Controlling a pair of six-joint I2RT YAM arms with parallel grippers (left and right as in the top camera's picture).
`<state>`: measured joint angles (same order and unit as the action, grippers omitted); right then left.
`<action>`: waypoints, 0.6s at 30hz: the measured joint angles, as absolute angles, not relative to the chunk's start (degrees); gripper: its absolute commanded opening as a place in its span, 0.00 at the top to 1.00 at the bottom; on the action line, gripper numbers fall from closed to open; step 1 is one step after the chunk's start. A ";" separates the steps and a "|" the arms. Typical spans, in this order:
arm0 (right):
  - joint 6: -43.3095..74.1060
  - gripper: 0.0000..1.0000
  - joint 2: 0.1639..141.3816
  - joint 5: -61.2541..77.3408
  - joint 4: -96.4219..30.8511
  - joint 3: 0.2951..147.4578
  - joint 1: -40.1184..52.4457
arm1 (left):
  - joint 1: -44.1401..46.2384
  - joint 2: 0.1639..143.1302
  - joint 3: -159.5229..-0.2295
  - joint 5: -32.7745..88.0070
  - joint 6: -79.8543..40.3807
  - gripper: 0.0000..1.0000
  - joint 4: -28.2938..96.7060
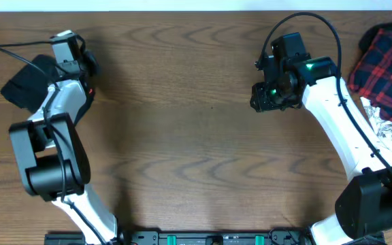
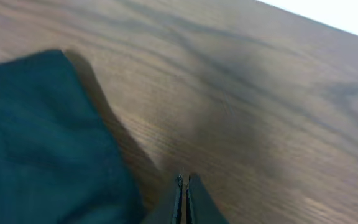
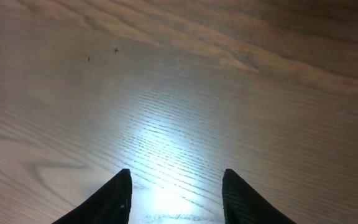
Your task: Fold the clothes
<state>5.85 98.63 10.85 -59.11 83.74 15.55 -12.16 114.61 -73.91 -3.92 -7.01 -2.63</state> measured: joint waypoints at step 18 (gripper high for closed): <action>5.74 0.55 98.63 10.85 -59.53 83.74 15.55 | -16.01 118.39 -75.59 -4.73 -15.55 0.94 19.49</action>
